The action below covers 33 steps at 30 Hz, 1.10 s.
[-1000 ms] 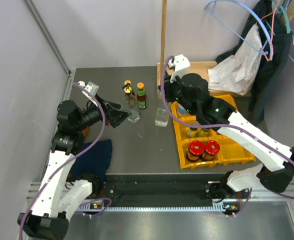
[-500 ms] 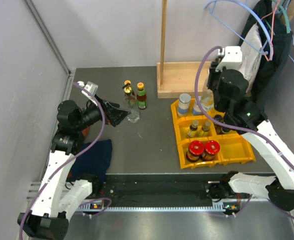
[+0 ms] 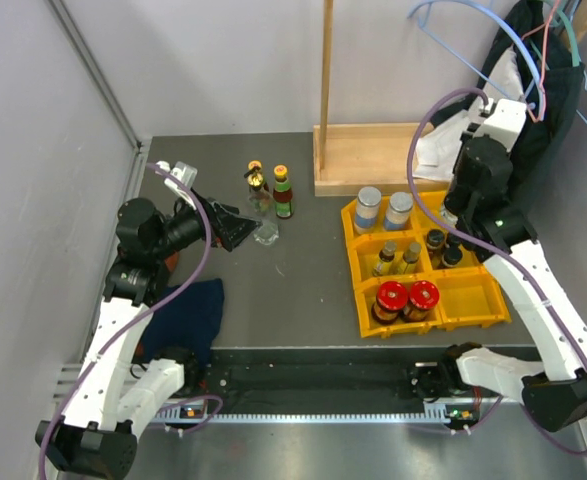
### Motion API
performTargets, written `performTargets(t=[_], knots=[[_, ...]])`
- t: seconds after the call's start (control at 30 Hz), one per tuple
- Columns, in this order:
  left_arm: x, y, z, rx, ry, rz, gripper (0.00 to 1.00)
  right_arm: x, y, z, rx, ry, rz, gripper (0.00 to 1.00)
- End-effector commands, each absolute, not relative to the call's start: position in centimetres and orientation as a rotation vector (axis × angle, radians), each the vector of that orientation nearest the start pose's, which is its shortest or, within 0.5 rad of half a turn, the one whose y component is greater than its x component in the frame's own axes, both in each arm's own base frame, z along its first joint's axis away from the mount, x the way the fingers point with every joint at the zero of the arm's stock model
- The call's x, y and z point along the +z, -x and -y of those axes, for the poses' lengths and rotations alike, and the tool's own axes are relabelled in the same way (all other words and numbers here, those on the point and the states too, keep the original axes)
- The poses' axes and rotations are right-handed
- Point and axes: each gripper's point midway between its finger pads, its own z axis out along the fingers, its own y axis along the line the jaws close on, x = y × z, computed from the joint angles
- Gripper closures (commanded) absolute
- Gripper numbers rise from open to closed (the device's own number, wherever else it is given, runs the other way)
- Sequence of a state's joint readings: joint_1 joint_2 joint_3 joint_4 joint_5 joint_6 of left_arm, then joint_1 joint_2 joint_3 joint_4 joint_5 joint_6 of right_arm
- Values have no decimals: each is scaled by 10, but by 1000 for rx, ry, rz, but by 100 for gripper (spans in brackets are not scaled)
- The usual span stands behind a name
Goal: Organize the condiment bottles
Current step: Place the bottle in the storage box.
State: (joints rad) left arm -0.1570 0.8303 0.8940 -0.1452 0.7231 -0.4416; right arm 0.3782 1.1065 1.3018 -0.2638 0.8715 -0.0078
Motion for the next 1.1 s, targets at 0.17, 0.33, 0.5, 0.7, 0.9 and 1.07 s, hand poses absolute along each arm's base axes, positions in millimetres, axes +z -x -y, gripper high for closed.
performTargets(t=[0.17,0.33,0.5,0.7,0.9,1.07], knots=[[341,-255,168,-1004,-353,-1681,1,403,-374,27,-273,-547,-1441,100],[336,-259,169,-1006,-349,-1696,1,386,-390,23,-251,-519,-1445,100],[332,-261,170,-1008,-351,-1703,1,381,-406,21,-220,-493,-1426,100],[329,-265,169,-998,-343,-1711,1,357,-419,17,-233,-470,-1471,100],[325,-270,169,-996,-330,-1726,1,325,-426,15,-226,-487,-1528,100],[323,-272,167,-983,-314,-1732,1,295,-427,15,-246,-517,-1585,100]])
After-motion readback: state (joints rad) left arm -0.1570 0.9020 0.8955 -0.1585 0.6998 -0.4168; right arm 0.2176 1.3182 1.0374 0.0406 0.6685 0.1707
